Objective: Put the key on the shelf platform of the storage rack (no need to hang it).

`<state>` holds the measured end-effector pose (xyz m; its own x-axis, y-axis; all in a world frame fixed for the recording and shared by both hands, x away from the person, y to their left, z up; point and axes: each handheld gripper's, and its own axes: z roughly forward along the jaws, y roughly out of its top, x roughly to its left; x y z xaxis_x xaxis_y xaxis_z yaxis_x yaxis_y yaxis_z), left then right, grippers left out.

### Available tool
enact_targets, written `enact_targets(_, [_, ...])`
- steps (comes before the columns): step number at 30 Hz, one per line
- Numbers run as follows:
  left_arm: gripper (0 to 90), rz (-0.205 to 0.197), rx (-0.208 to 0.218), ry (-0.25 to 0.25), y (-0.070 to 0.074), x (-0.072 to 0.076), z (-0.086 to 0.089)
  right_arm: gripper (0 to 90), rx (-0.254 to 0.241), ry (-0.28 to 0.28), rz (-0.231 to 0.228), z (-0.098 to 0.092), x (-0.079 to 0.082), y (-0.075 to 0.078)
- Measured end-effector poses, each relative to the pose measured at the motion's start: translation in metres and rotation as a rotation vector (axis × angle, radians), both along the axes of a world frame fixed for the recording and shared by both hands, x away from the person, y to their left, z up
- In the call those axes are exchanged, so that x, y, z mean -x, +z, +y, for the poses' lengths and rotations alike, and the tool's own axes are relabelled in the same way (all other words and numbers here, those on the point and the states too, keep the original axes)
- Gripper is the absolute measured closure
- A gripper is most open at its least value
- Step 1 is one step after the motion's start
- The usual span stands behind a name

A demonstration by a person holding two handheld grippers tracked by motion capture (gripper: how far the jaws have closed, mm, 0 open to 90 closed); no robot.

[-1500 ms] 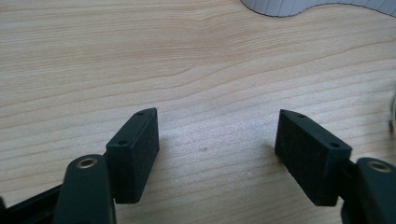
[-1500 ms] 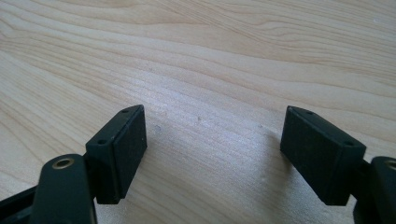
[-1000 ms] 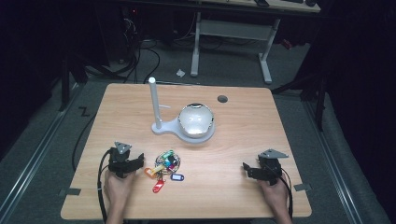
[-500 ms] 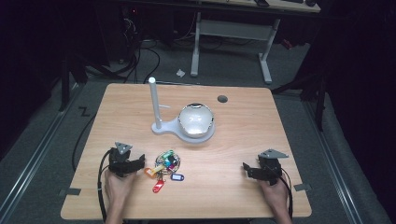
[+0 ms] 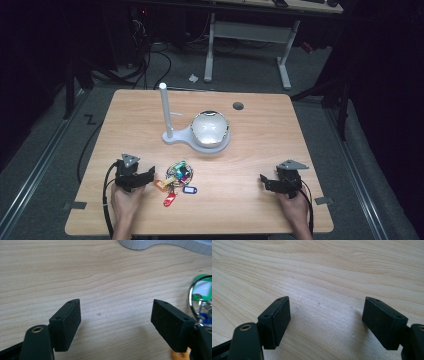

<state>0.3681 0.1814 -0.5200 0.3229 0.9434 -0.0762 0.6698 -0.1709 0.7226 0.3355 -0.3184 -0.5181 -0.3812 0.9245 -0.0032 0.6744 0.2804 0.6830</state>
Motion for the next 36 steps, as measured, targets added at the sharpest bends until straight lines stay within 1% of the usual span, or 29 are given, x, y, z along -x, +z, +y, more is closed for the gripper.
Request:
enact_targets(1, [26.2,-0.002,0.011,-0.008,0.002,0.002,-0.001,22.9,0.000,0.000,0.000,0.000,0.000,0.000])
enact_targets(2, [26.8,-0.002,0.011,-0.008,0.002,0.002,-0.001,22.9,0.000,0.000,0.000,0.000,0.000,0.000])
enact_targets(4, [27.9,-0.018,0.022,-0.016,0.005,0.006,-0.003,22.9,0.000,0.000,0.000,0.000,0.000,0.000])
enact_targets(8, [28.0,-0.020,0.038,-0.035,0.007,0.009,-0.006,22.9,0.000,0.000,0.000,0.000,0.000,0.000])
enact_targets(9, [28.0,-0.011,0.055,-0.054,0.010,0.011,-0.007,22.9,-0.001,-0.001,0.001,0.000,0.000,0.000])
enact_targets(10, [28.7,-0.011,0.055,-0.054,0.010,0.011,-0.007,22.9,0.000,0.000,0.000,0.000,0.000,0.000])
enact_targets(11, [29.4,-0.004,0.073,-0.066,0.012,0.013,-0.009,22.9,0.000,0.000,0.000,0.000,0.000,0.000])
enact_targets(12, [29.4,-0.004,0.073,-0.066,0.012,0.013,-0.009,22.9,0.000,0.000,0.000,0.000,0.000,0.000])
enact_targets(13, [29.3,0.007,0.094,-0.079,0.014,0.015,-0.010,22.9,0.000,0.000,0.000,0.000,0.000,0.000])
enact_targets(14, [29.3,0.007,0.094,-0.079,0.014,0.015,-0.010,22.9,0.000,0.000,0.000,0.000,0.000,0.000])
enact_targets(15, [30.0,0.005,0.101,-0.097,0.017,0.018,-0.012,22.9,0.000,0.000,0.000,0.000,0.000,0.000])
enact_targets(17, [31.3,-0.003,0.100,-0.113,0.020,0.021,-0.015,22.9,0.000,0.000,0.000,0.000,0.000,0.000])
enact_targets(18, [31.3,-0.003,0.100,-0.113,0.020,0.021,-0.015,22.9,0.000,0.000,0.000,0.000,0.000,0.000])
enact_targets(20, [31.0,-0.022,0.081,-0.138,0.024,0.026,-0.022,22.9,0.000,0.000,0.000,0.000,0.000,0.000])
enact_targets(22, [31.0,-0.018,0.074,-0.154,0.026,0.028,-0.027,22.9,0.000,0.000,0.000,0.000,0.000,0.000])
enact_targets(24, [31.1,-0.017,0.075,-0.159,0.026,0.029,-0.029,22.9,0.000,0.000,0.000,0.000,0.000,0.000])
enact_targets(25, [31.4,-0.021,0.069,-0.180,0.027,0.030,-0.034,22.9,0.000,0.000,0.000,0.000,0.000,0.000])
enact_targets(26, [31.5,-0.021,0.069,-0.180,0.027,0.030,-0.034,22.9,0.000,0.000,0.000,0.000,0.000,0.000])
enact_targets(27, [31.8,-0.007,0.073,-0.201,0.027,0.032,-0.039,22.9,0.000,0.000,0.000,0.000,0.000,0.000])
enact_targets(28, [32.0,-0.007,0.073,-0.201,0.027,0.032,-0.039,22.9,0.000,0.000,0.000,0.000,0.000,0.000])
enact_targets(29, [32.3,-0.002,0.059,-0.220,0.026,0.034,-0.046,22.9,0.000,0.000,0.000,0.000,0.000,0.000])
enact_targets(30, [32.7,-0.002,0.059,-0.220,0.026,0.034,-0.046,22.9,0.000,0.000,0.000,0.000,0.000,0.000])
enact_targets(31, [32.9,0.001,0.050,-0.241,0.026,0.035,-0.051,22.9,0.000,0.000,0.000,0.000,0.000,0.000])
enact_targets(32, [33.1,0.001,0.050,-0.241,0.026,0.035,-0.051,22.9,0.000,0.000,0.000,0.000,0.000,0.000])
enact_targets(33, [33.3,0.002,0.044,-0.258,0.026,0.036,-0.057,22.9,0.000,0.000,0.000,0.000,0.000,0.000])
enact_targets(34, [33.4,0.002,0.044,-0.258,0.026,0.036,-0.057,22.9,0.000,0.000,0.000,0.000,0.000,0.000])
enact_targets(35, [33.5,0.009,0.037,-0.277,0.025,0.036,-0.062,22.9,0.000,0.000,0.000,0.000,0.000,0.000])
enact_targets(36, [33.5,0.009,0.037,-0.277,0.025,0.036,-0.062,22.9,0.000,0.000,0.000,0.000,0.000,0.000])
